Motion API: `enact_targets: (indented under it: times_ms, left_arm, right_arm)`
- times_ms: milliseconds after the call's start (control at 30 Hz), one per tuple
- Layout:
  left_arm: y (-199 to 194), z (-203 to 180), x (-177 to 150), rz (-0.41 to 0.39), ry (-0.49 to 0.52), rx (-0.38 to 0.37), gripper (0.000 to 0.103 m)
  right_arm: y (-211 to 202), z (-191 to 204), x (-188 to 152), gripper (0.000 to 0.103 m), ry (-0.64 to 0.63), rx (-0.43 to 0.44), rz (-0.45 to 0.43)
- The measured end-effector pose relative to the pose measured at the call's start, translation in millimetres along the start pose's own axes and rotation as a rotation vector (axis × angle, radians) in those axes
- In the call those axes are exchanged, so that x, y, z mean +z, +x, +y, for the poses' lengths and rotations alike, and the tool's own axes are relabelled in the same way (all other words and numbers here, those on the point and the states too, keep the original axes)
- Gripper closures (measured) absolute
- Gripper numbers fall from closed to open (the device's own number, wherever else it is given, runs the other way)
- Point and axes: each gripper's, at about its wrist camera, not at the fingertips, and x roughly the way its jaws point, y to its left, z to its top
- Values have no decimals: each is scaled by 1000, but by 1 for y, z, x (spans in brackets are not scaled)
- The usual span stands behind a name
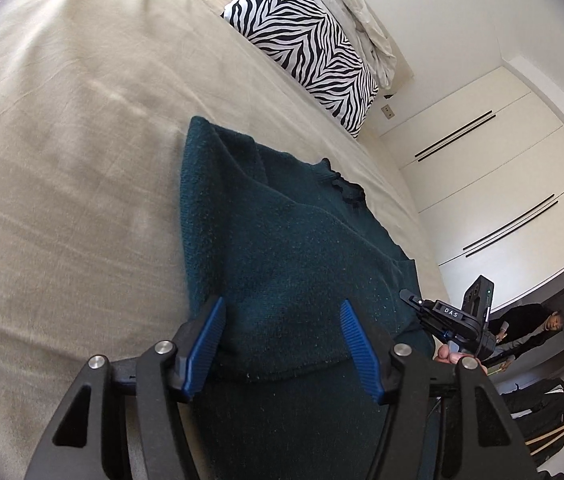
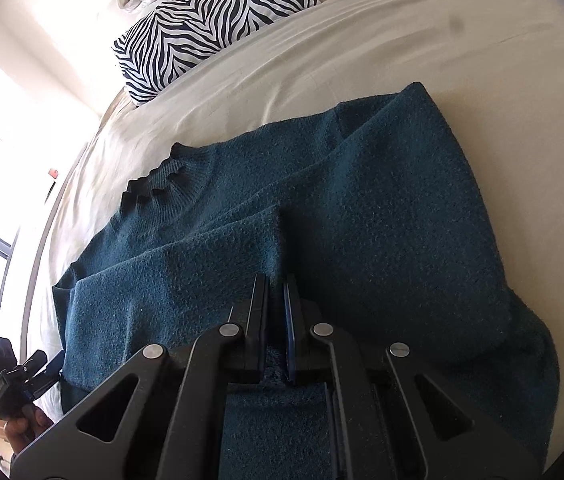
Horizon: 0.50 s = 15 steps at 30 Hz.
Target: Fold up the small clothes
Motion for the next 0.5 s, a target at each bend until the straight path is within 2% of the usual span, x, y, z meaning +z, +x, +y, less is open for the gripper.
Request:
enact_targets:
  times_ms: [100, 200, 233, 267, 333, 400, 500]
  left_arm:
    - [-5, -1, 6, -16, -27, -1, 40]
    - [-8, 2, 24, -58, -51, 18, 31]
    - [-2, 6, 32, -48, -65, 29, 31]
    - [6, 13, 40, -27, -86, 17, 31]
    - [14, 23, 53, -40, -114, 12, 37]
    - [18, 27, 61, -41, -130, 8, 38]
    - [17, 14, 53, -29, -69, 51, 37]
  right_arm:
    - [0, 0, -1, 97, -20, 5, -4]
    - [1, -3, -4, 96, -26, 19, -9]
    - [2, -4, -4, 96, -22, 24, -9]
    - [2, -5, -4, 96, -18, 31, -8]
    - [1, -8, -4, 95, -6, 45, -7]
    - [0, -11, -5, 95, 4, 64, -4]
    - [-5, -17, -6, 94, 23, 91, -4]
